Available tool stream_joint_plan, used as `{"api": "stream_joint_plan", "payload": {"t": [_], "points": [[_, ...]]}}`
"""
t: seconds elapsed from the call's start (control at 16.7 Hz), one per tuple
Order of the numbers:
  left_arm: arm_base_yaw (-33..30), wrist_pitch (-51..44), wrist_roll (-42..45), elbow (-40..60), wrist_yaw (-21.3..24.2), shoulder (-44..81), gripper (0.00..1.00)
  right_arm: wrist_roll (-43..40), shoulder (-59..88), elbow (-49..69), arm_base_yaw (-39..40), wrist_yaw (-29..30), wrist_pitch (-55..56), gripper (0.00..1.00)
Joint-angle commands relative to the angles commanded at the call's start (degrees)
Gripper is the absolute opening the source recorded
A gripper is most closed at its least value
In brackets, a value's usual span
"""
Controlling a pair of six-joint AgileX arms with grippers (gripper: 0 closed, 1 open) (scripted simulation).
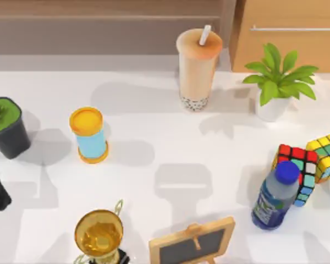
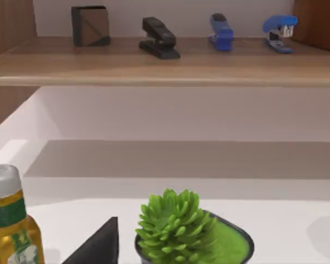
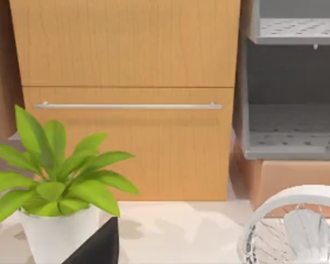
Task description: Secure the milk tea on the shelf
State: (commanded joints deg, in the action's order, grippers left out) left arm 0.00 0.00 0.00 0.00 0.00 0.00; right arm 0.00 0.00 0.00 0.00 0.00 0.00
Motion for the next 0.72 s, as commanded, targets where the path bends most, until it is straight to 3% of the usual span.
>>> {"api": "stream_joint_plan", "payload": {"t": [0.3, 0.72], "points": [[-1.98, 3.38, -0.04, 3.03, -2.42, 3.44, 1.00, 0.00, 0.00, 0.00, 0.00, 0.00, 0.00, 1.00], [-15.96, 26.47, -0.34, 22.50, -18.06, 32.13, 1.00, 0.00, 0.00, 0.00, 0.00, 0.00, 0.00, 1.00]]}}
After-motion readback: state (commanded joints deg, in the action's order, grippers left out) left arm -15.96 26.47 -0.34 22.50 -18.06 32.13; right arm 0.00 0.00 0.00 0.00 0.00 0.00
